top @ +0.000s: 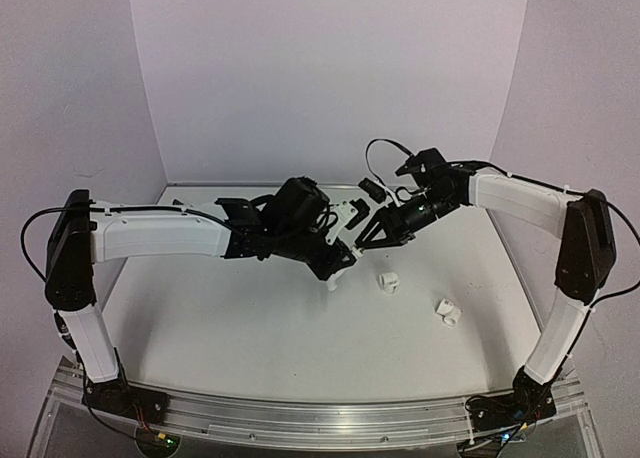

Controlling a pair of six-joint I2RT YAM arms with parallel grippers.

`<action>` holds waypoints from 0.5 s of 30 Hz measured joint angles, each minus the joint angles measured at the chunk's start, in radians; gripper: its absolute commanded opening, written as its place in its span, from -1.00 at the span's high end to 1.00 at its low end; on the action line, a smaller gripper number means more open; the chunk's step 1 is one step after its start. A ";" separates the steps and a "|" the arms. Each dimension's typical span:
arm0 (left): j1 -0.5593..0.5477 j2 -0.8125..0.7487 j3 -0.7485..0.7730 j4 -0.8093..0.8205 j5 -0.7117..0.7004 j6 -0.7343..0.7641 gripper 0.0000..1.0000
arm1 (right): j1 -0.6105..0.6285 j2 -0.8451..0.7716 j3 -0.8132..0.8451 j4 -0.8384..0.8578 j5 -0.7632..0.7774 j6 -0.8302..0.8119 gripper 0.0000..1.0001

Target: Install the water faucets

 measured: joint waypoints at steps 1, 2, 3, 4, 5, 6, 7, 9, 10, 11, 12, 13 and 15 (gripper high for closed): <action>0.000 0.000 0.000 0.000 0.000 0.000 0.94 | 0.001 0.000 -0.006 -0.001 -0.005 0.000 0.03; 0.000 0.000 0.000 0.000 -0.001 0.001 0.93 | 0.001 0.000 -0.011 -0.005 -0.010 0.000 0.03; 0.000 0.000 0.000 0.001 -0.004 0.004 0.93 | 0.001 0.000 -0.014 -0.007 -0.013 0.000 0.04; 0.000 0.000 0.000 0.004 -0.005 0.009 0.93 | 0.002 0.000 -0.016 -0.010 -0.018 0.000 0.05; -0.001 0.000 0.000 0.006 -0.006 0.015 0.93 | 0.004 0.000 -0.017 -0.013 -0.022 -0.001 0.06; -0.002 0.000 0.000 0.007 -0.006 0.021 0.94 | 0.006 0.000 -0.017 -0.013 -0.026 -0.002 0.07; -0.003 0.000 0.000 0.008 -0.006 0.024 0.94 | 0.009 0.000 -0.017 -0.014 -0.030 -0.002 0.08; -0.005 0.000 0.000 0.008 -0.007 0.029 0.94 | 0.015 0.000 -0.017 -0.014 -0.037 -0.002 0.11; -0.007 0.000 0.000 0.008 -0.007 0.032 0.94 | 0.018 0.001 -0.017 -0.014 -0.039 -0.003 0.13; -0.008 0.000 0.000 0.008 -0.007 0.034 0.94 | 0.021 0.001 -0.017 -0.014 -0.042 -0.002 0.15; -0.010 0.000 0.000 0.008 -0.008 0.039 0.94 | 0.023 0.003 -0.017 -0.014 -0.045 -0.002 0.17; -0.011 0.000 0.000 0.008 -0.009 0.045 0.94 | 0.025 0.004 -0.017 -0.015 -0.046 -0.002 0.19; -0.014 0.000 0.000 0.006 -0.015 0.051 0.94 | 0.028 0.011 -0.017 -0.017 -0.050 -0.003 0.24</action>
